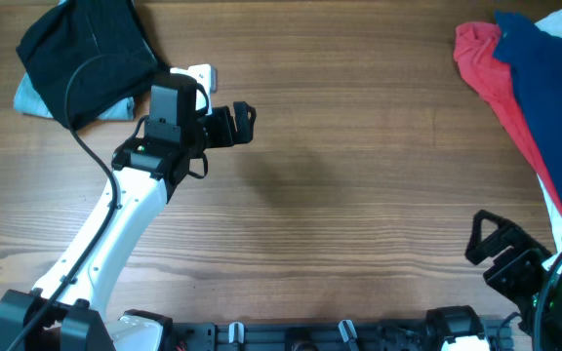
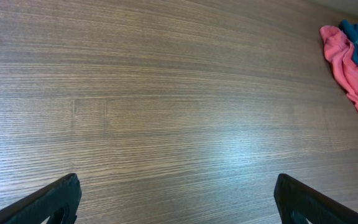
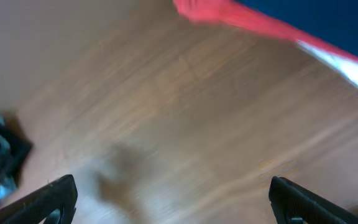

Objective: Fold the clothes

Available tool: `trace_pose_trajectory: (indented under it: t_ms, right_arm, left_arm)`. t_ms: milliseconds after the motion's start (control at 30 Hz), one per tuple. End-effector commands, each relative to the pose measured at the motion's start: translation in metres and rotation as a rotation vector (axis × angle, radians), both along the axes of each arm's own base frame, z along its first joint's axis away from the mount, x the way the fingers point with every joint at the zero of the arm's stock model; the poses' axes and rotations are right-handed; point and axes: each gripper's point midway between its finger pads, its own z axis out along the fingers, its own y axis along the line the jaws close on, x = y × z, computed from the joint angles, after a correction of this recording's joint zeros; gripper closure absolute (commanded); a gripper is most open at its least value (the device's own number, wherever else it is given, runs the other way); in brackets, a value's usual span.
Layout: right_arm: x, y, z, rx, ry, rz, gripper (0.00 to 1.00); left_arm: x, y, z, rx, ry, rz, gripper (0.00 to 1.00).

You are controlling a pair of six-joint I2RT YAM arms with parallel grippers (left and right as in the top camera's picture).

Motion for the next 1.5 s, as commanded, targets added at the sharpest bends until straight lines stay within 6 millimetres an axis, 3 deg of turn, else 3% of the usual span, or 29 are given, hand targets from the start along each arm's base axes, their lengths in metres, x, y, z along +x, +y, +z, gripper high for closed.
trace_pose_trajectory:
  t_ms: [0,100,267,467,667,867,933,1000,1133,1300,1467]
  right_arm:
    - [0.000,-0.007,0.009,-0.098,-0.122,0.019,0.01]
    - [0.016,0.000,0.002,-0.132,-0.278,0.083,0.00]
    - [0.054,0.002,-0.039,-0.127,-0.428,0.083,0.00]
    - [0.090,0.021,-0.079,-0.141,-0.616,0.193,0.00]
    - [0.099,0.023,-0.090,-0.152,-0.699,0.201,0.00]
    - [0.104,0.024,-0.088,-0.225,-0.787,0.222,0.00]
    - [0.104,0.030,-0.089,-0.304,-0.791,0.281,0.00]
    - [0.107,0.032,-0.106,-0.381,-0.755,0.326,0.00]
    - [0.111,0.032,-0.125,-0.376,-0.729,0.329,0.00]
    - [0.110,0.046,-0.134,-0.533,-0.704,0.475,0.00]
    - [0.110,0.046,-0.134,-0.535,-0.702,0.476,0.00]
  left_arm:
    - [-0.001,0.000,0.000,-0.002,-0.001,-0.004,0.00]
    - [-0.001,0.000,0.000,-0.002,-0.001,-0.004,0.00]
    - [-0.001,0.000,0.000,-0.003,-0.001,-0.005,0.00]
    - [-0.001,0.000,0.000,-0.002,-0.001,-0.004,0.00]
    - [-0.001,0.000,0.000,-0.002,-0.001,-0.004,0.00]
    - [-0.001,0.000,0.000,-0.002,-0.001,-0.004,0.00]
    - [-0.001,0.000,0.000,-0.002,-0.001,-0.004,0.00]
    - [-0.001,0.000,0.000,-0.002,-0.001,-0.004,0.00]
    - [-0.001,0.000,0.000,-0.002,-0.001,-0.004,0.00]
    - [-0.001,0.000,0.000,-0.002,-0.001,-0.004,0.00]
    - [-0.001,0.000,0.000,-0.002,-0.001,-0.004,0.00]
